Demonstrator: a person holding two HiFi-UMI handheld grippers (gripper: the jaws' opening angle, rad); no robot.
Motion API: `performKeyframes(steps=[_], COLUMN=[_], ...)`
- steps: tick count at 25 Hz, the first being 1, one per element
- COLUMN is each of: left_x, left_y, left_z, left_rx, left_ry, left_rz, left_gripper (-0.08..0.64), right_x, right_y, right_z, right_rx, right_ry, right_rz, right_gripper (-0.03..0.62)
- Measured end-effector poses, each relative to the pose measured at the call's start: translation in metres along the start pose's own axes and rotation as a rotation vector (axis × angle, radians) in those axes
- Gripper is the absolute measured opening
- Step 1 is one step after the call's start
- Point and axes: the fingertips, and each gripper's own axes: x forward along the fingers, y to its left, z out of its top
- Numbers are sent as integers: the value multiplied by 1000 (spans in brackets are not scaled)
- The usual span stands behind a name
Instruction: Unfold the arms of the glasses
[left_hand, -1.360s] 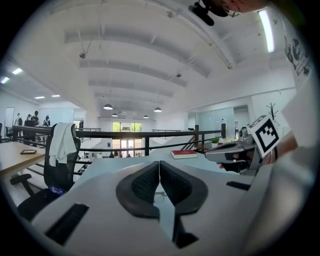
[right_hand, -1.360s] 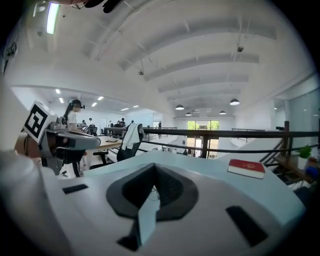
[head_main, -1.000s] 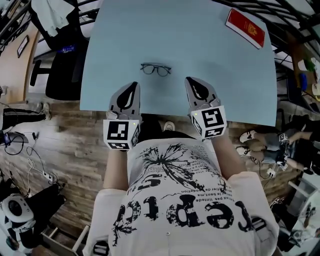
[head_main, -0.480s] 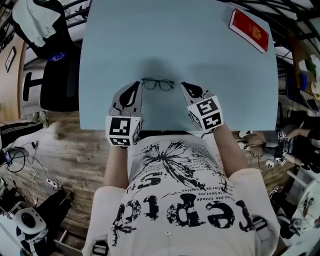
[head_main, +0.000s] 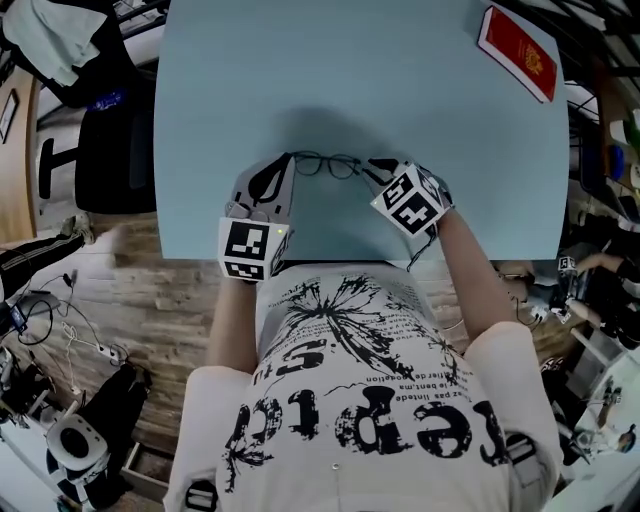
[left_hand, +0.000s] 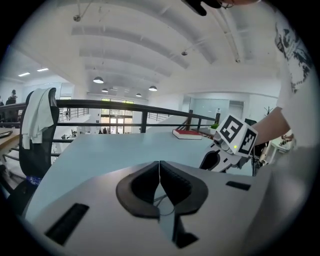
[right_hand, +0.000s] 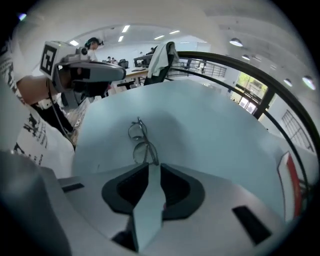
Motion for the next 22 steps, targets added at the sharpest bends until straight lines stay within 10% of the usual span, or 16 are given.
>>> performKeyframes(steps=[11,22], left_x=[0,-1], left_y=[6,15], left_z=[-23,-23], left_rx=[8,38], left_ry=[60,66], left_rz=[-9,-4], left_gripper=[20,20], right_x=[33,47], right_y=[8,14], right_z=[-8,1], right_rx=[-350,-424], right_ry=[177,185], right_rz=[97,133], right_gripper=[86,48])
